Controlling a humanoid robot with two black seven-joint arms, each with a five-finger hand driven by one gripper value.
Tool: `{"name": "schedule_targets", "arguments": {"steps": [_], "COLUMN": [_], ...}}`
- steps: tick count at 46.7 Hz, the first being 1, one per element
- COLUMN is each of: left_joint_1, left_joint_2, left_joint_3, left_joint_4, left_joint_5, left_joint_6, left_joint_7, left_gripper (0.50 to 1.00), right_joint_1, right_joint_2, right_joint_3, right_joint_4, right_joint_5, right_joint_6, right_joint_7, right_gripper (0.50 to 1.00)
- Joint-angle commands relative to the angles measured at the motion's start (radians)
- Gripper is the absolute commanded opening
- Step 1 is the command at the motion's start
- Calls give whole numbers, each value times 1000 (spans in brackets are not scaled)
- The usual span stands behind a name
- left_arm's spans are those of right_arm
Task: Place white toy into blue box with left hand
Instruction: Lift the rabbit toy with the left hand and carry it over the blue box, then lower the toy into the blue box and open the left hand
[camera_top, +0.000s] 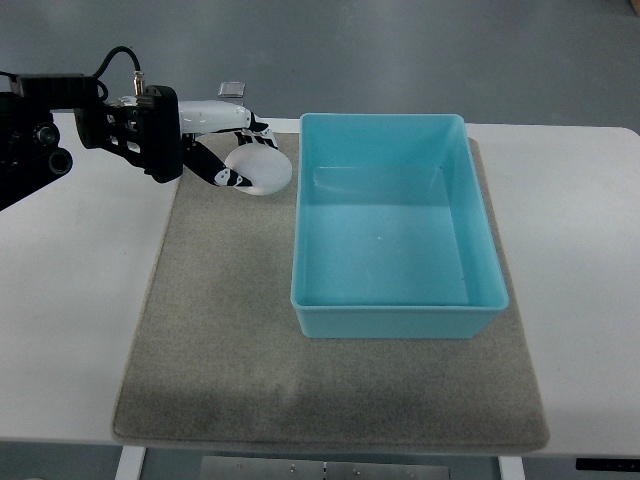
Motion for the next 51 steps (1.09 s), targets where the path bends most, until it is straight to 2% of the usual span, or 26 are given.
{"name": "schedule_targets", "arguments": {"steps": [1, 8, 17, 51], "left_joint_1": [-11, -25, -25, 4], "left_joint_2": [-12, -16, -69, -240], "left_joint_3": [-4, -18, -18, -16], "left_joint_4": [-2, -2, -2, 24], "left_joint_5": [0, 0, 1, -3], "left_joint_6": [0, 18, 82, 106], "left_joint_7": [0, 0, 2, 12], "left_gripper": [638, 641, 643, 664], "right_joint_1": [0, 0, 0, 0], "right_joint_2": [0, 0, 0, 0], "right_joint_3": [0, 0, 0, 0], "right_joint_4": [0, 0, 0, 0], "right_joint_5": [1, 1, 1, -1], "right_joint_6": [0, 0, 0, 0], "right_joint_7": [0, 0, 0, 0], "right_gripper": [936, 936, 936, 936]}}
